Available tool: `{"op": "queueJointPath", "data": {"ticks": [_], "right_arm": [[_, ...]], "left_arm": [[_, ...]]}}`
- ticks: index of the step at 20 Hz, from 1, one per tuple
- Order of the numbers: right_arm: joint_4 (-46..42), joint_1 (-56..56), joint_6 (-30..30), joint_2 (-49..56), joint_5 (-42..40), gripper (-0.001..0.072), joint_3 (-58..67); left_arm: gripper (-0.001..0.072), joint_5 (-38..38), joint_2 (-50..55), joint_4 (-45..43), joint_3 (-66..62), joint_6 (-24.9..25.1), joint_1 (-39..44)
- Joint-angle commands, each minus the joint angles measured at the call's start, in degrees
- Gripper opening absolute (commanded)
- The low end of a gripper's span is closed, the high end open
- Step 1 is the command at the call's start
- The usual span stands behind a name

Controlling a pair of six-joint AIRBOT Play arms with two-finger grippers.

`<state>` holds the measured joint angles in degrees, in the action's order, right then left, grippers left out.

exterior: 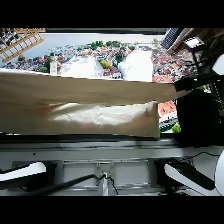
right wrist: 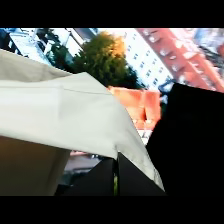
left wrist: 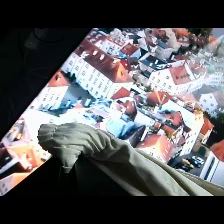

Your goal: Fold the clothes and pants, and hang the long-sleeved shirts on hangers.

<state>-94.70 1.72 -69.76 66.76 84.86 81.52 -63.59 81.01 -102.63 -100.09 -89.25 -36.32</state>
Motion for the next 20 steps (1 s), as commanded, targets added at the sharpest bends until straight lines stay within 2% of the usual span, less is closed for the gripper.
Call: {"op": "queueJointPath", "data": {"ticks": [1,7,11,14,15,16,17,19,20], "right_arm": [[0.1,0.0,0.2,7.8,-4.6,0.0011,0.0],[-0.7,0.0,0.2,19.6,-27.7,0.0011,0.0],[-1.5,0.0,0.2,24.3,-44.5,0.0011,0.0],[-1.5,0.0,0.4,27.1,-52.6,0.0017,0.1],[-1.0,0.0,0.0,27.7,-52.9,0.0122,0.2],[-0.6,0.0,-0.8,27.8,-52.6,0.0419,0.2],[-0.8,0.0,-2.4,27.5,-51.8,0.0512,0.2],[-1.7,0.5,-8.9,26.6,-48.7,0.0492,0.2],[-1.7,1.0,-12.1,25.9,-46.5,0.0436,0.2]], "left_arm": [[0.0006,5.7,7.1,-0.2,0.0,-0.6,1.3],[0.0006,20.1,19.2,-0.2,0.0,-8.0,4.4],[0.0006,30.5,24.6,-0.2,0.0,-9.0,7.3],[0.0006,37.6,26.6,-0.2,0.0,-12.9,8.3],[0.0008,38.1,27.1,-0.2,0.0,-13.1,8.7],[0.0009,38.1,27.4,-0.2,0.0,-13.0,8.9],[0.0043,37.3,27.5,-0.2,0.0,-13.0,9.3],[0.0374,34.6,27.2,-0.2,0.0,-13.0,9.4],[0.0409,32.8,26.9,-0.2,0.0,-13.0,9.4]]}}
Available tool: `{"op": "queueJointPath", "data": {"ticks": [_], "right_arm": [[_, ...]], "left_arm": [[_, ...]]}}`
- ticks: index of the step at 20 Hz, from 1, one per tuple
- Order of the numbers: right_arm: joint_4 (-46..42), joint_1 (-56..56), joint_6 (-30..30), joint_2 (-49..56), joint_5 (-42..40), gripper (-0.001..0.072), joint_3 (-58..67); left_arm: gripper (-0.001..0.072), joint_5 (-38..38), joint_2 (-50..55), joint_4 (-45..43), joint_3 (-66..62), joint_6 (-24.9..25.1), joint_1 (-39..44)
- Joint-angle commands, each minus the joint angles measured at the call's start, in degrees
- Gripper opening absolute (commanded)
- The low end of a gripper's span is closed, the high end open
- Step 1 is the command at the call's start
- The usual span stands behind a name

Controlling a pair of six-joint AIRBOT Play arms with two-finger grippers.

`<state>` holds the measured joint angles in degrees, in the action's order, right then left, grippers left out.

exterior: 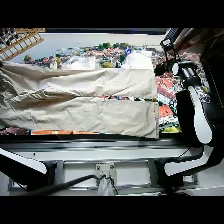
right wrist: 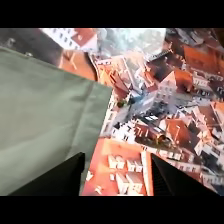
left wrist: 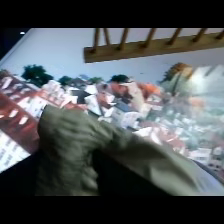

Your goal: Fold the clothes and pants, and hang the long-sleeved shirts on hangers.

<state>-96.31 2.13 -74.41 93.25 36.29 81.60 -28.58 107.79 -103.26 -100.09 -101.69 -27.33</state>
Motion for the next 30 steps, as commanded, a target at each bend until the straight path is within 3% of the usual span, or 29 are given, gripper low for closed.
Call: {"op": "queueJointPath", "data": {"ticks": [1,5,7,8,13,16,19,24,26,30], "right_arm": [[-0.1,1.4,-10.1,-1.3,4.7,0.0407,0.1],[0.3,5.2,-14.4,-3.0,18.1,0.0406,0.0],[2.1,6.6,-15.0,-4.6,25.6,0.0352,-1.7],[2.9,6.8,-14.9,-6.4,26.2,0.0345,-4.0],[10.9,6.8,-15.1,-24.5,22.6,0.0347,-25.2],[16.8,6.8,-15.2,-37.4,20.7,0.0344,-39.3],[22.5,6.8,-20.2,-45.9,20.2,0.0339,-50.2],[25.7,6.8,-21.7,-47.3,21.7,0.0348,-60.8],[25.6,6.8,-27.0,-47.7,24.0,0.0351,-63.2],[24.0,6.8,-28.7,-50.4,28.2,0.0372,-63.5]], "left_arm": [[0.0408,-4.5,-0.4,0.3,0.0,-0.6,0.3],[0.0406,-15.7,-2.9,0.2,0.0,0.4,-1.3],[0.0365,-21.7,-4.7,-0.5,0.0,0.7,-2.5],[0.0289,-24.8,-5.9,-0.7,0.0,0.7,-3.1],[0.0278,-36.4,-14.3,0.0,4.0,1.3,-4.4],[0.0248,-35.2,-23.6,0.5,12.7,-2.5,-3.0],[0.0249,-35.0,-32.2,1.9,19.7,-6.6,-0.7],[0.0249,-33.2,-42.3,10.2,29.2,-6.7,4.0],[0.0249,-30.5,-45.4,10.3,32.0,-7.8,6.8],[0.0249,-27.3,-47.7,10.3,34.3,-7.8,10.1]]}}
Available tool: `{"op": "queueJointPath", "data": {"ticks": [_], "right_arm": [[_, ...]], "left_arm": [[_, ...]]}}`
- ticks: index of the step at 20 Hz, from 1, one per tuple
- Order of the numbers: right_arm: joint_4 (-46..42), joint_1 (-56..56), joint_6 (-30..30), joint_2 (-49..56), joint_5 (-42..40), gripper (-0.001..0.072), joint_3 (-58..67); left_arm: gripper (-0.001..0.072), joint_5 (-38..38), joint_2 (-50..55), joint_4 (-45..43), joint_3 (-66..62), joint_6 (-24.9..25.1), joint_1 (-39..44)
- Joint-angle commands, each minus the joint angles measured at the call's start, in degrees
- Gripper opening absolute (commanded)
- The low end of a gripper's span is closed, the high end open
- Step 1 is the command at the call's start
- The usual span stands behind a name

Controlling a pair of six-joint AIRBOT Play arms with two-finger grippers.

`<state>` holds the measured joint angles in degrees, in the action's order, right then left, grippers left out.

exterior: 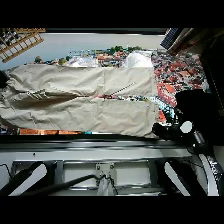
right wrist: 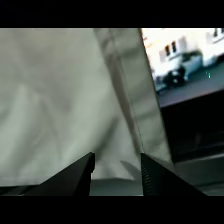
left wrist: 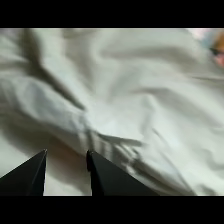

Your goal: Fold the clothes and pants, and hang the long-sleeved shirts on hangers.

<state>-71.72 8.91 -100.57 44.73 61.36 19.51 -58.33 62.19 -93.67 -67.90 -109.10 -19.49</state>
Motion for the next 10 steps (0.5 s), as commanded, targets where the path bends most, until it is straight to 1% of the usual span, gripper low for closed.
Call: {"op": "queueJointPath", "data": {"ticks": [1,5,8,9,10], "right_arm": [[-1.6,0.0,-2.9,-2.8,4.1,0.0372,-1.4],[-3.2,0.0,-5.6,-7.5,7.4,0.0371,-0.6],[-6.3,0.0,-10.1,-10.9,10.1,0.0371,-0.1],[-6.3,0.0,-10.5,-11.1,10.3,0.0377,-0.2],[-6.3,0.0,-10.9,-10.9,10.6,0.044,-0.4]], "left_arm": [[0.0249,2.5,-2.1,0.7,2.3,-0.4,2.4],[0.0249,4.5,-2.1,0.7,2.4,-0.2,2.3],[0.0249,6.4,-2.1,0.7,2.4,-0.2,2.3],[0.0249,6.8,-2.1,0.7,2.4,-0.2,2.3],[0.0249,6.8,-2.1,0.7,2.4,-0.2,2.3]]}}
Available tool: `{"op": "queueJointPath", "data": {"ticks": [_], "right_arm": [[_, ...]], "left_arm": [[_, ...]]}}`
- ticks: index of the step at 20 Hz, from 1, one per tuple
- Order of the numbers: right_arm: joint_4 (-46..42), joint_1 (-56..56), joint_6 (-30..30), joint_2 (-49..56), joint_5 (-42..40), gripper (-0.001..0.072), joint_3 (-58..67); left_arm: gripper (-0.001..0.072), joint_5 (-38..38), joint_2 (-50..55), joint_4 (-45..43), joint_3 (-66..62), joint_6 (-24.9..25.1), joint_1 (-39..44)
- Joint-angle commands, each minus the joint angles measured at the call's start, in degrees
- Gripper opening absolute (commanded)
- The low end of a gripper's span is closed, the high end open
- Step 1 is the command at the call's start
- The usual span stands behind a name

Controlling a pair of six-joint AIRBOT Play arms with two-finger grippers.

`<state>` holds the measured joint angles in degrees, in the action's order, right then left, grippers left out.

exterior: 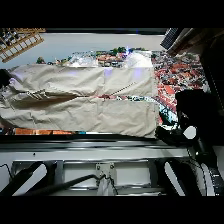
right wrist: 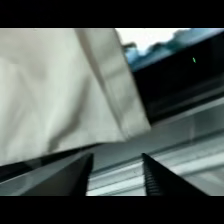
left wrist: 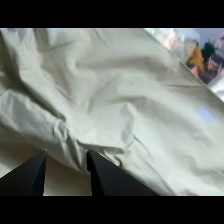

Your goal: Fold the clothes and pants, and hang the long-sleeved shirts on hangers.

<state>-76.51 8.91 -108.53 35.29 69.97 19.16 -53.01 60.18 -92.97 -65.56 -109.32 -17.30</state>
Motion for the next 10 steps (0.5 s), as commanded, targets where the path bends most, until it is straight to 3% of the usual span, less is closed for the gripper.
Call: {"op": "queueJointPath", "data": {"ticks": [1,10], "right_arm": [[-1.6,0.0,-3.3,-1.0,2.0,0.0455,-0.4],[-2.7,0.0,-6.0,3.2,-6.6,0.0453,-0.8]], "left_arm": [[0.0249,1.5,-0.1,0.0,0.1,0.0,0.1],[0.0248,1.7,-0.1,-0.2,0.1,0.0,0.0]]}}
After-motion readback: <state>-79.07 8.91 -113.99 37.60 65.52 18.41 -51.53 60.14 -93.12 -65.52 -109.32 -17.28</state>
